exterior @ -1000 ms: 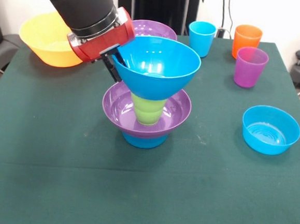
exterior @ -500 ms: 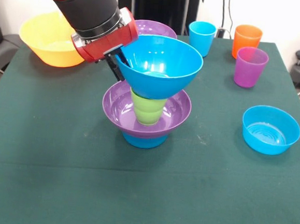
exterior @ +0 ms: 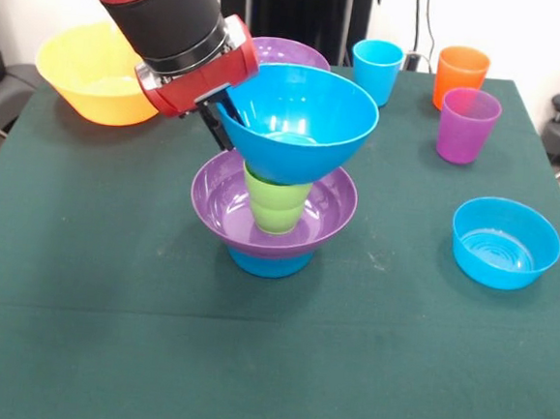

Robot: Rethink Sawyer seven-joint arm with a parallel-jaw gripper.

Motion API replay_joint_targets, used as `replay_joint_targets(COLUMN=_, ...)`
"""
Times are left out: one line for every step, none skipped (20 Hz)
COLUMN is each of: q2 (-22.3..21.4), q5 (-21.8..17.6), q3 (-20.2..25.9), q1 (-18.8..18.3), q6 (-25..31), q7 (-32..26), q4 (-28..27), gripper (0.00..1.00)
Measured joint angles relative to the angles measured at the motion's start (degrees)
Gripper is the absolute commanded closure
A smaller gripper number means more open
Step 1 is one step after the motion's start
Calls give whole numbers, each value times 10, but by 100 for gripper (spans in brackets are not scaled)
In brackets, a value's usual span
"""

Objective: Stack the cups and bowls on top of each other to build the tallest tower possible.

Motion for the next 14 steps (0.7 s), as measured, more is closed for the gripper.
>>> replay_joint_targets(q2=0, q5=0, q3=0, q1=0, q6=2, q7=0, q4=0, gripper=100)
replay_joint_targets(q2=0, q5=0, q3=0, q1=1, q6=3, q7=0, q4=0, gripper=100)
replay_joint_targets(q2=0, q5=0, q3=-1, q1=1, q6=5, q7=0, q4=0, gripper=100)
replay_joint_targets(q2=1, q5=0, q3=-1, q1=2, q6=6, q7=0, q4=0, gripper=100)
replay_joint_targets(q2=1, q5=0, q3=-1, q1=2, q6=7, q7=0, q4=0, gripper=100)
replay_joint_targets(q2=1, q5=0, q3=-1, q1=3, q6=8, q7=0, q4=0, gripper=100)
replay_joint_targets(q2=1, q5=0, q3=-1, q1=3, q6=9, q7=0, q4=0, gripper=100)
replay_joint_targets(q2=1, q5=0, q3=-2, q1=4, q6=10, q7=0, q4=0, gripper=100)
replay_joint_targets(q2=1, q5=0, q3=-2, q1=4, q6=11, q7=0, q4=0, gripper=100)
replay_joint_targets(q2=1, q5=0, q3=-3, q1=4, q6=14, q7=0, q4=0, gripper=100)
replay_joint_targets(q2=1, q5=0, q3=-3, q1=5, q6=15, q7=0, q4=0, gripper=100)
replay_joint_targets(q2=1, q5=0, q3=-3, q1=5, q6=16, q7=0, q4=0, gripper=100)
replay_joint_targets(q2=1, q5=0, q3=-4, q1=5, q6=19, q7=0, q4=0, gripper=100)
replay_joint_targets(q2=1, q5=0, q3=-4, q1=5, q6=20, q7=0, q4=0, gripper=100)
